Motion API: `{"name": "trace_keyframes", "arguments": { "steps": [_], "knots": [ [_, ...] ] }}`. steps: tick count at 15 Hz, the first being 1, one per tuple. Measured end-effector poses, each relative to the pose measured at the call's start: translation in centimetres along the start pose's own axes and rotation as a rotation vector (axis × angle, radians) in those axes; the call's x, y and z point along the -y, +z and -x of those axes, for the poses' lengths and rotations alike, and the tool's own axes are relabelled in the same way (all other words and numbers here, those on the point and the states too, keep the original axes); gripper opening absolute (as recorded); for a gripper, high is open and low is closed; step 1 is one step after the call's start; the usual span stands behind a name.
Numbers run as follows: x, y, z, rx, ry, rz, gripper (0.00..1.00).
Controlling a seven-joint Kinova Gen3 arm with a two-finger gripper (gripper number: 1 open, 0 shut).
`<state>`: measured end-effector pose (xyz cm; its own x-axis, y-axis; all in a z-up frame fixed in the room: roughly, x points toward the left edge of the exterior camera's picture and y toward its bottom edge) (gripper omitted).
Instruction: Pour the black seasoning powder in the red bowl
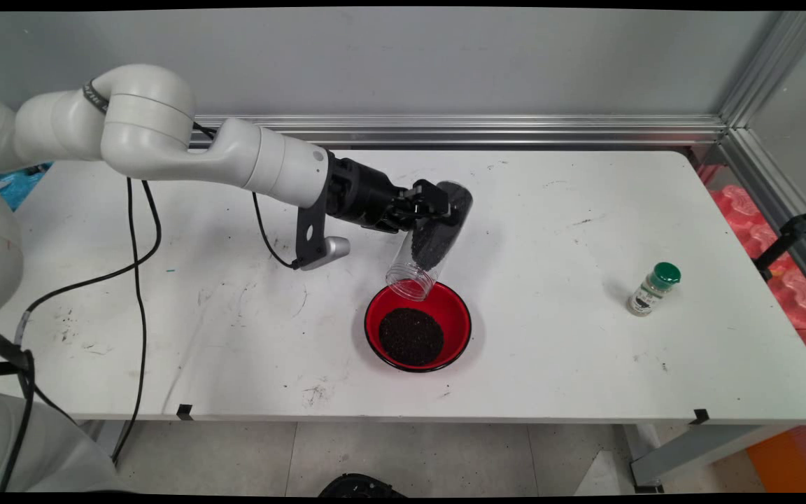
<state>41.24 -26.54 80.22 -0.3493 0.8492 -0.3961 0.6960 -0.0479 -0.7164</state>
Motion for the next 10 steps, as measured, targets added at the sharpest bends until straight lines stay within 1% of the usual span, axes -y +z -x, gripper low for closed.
{"name": "trace_keyframes", "arguments": {
  "steps": [10],
  "knots": [
    [0.64, -0.12, -0.78, 0.036, 0.117, -0.011, 0.00]
  ]
}}
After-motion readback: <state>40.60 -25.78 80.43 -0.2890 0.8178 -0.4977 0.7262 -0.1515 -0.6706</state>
